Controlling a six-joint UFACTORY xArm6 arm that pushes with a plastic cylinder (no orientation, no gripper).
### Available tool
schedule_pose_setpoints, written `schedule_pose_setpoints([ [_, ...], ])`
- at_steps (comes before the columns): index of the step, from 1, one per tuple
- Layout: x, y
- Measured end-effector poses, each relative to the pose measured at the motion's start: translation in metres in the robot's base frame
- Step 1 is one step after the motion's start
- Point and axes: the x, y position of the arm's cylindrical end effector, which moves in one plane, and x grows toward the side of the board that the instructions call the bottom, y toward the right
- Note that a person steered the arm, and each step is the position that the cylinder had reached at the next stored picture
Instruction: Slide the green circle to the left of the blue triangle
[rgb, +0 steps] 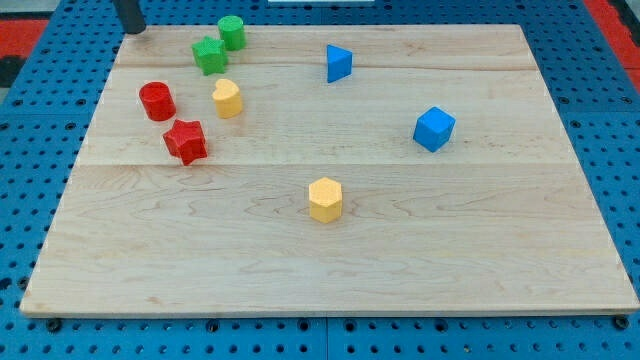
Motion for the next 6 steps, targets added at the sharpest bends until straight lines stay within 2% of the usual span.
schedule_pose_setpoints([
  [1,0.0,0.021],
  [2,0.0,0.12],
  [3,0.0,0.121],
  [4,0.003,0.181],
  [5,0.023,0.227],
  [6,0.049,0.234],
])
